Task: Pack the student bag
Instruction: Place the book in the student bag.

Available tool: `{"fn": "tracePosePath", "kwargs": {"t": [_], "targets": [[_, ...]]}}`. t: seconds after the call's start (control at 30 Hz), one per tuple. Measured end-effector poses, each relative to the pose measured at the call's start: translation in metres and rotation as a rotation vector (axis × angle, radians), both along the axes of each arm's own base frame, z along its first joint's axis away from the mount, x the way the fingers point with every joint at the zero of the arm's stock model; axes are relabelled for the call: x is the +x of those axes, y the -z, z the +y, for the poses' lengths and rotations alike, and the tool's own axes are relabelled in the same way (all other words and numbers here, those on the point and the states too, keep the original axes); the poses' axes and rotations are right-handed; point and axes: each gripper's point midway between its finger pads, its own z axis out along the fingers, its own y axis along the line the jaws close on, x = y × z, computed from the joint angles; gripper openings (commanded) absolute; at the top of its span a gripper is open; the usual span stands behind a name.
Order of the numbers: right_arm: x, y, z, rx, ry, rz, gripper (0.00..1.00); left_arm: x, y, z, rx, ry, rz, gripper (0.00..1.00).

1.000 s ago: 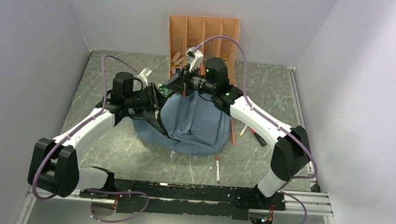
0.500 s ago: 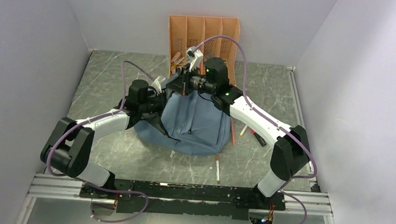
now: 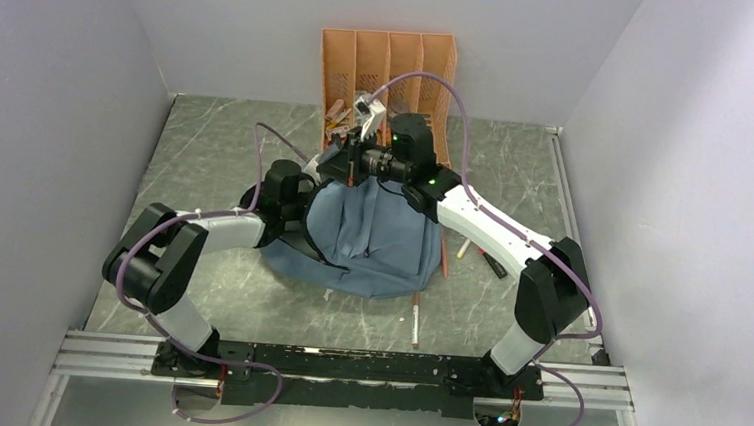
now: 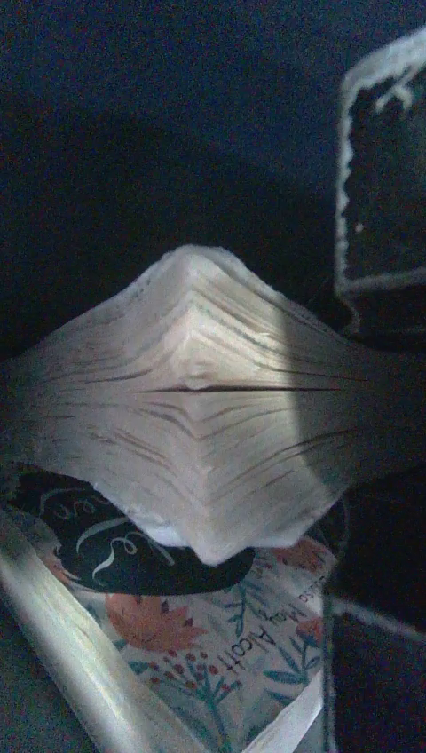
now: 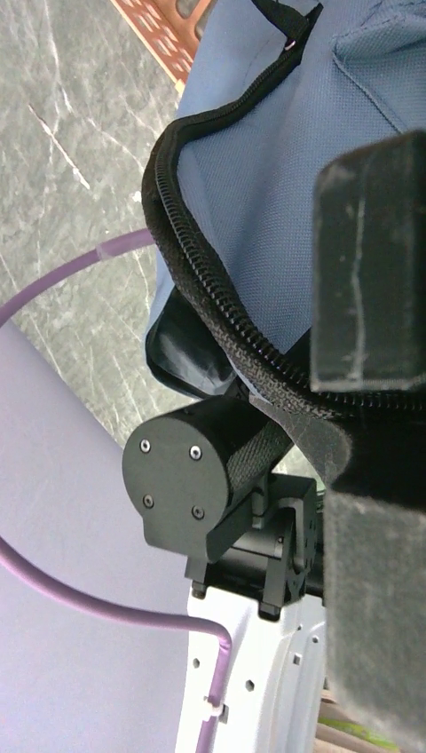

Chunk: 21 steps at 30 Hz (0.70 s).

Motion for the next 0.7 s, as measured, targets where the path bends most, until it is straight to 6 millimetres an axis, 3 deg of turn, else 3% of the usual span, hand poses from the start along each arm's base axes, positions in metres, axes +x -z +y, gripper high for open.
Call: {"fn": "tracePosePath", "kwargs": {"t": [0.03,0.17,0.27,0.4,0.43,0.47,0.7], "targets": [[-0.001,0.002,0.0,-0.003,-0.003,0.004,0.0,0.001,0.004,-0.002,0.004,-0.004,0.007,0.1],[-0.002,0.007,-0.001,-0.011,-0.006,0.014,0.0,0.005,0.014,-0.005,0.033,-0.019,0.028,0.44],[-0.001,0.008,-0.001,-0.013,0.002,0.01,0.0,0.009,0.018,-0.005,0.067,-0.028,0.024,0.59],[0.004,0.002,-0.001,0.003,0.018,-0.02,0.0,0.012,0.021,-0.006,0.112,-0.04,0.017,0.66],[0.004,0.001,-0.001,0.005,0.022,-0.025,0.0,0.013,0.022,-0.006,0.121,-0.041,0.015,0.78],[0.005,0.001,-0.002,0.005,0.025,-0.03,0.0,0.013,0.023,-0.006,0.132,-0.041,0.014,0.82],[0.007,0.002,-0.006,0.002,0.052,-0.049,0.0,0.017,0.028,0.004,0.215,-0.061,0.011,0.85]]}}
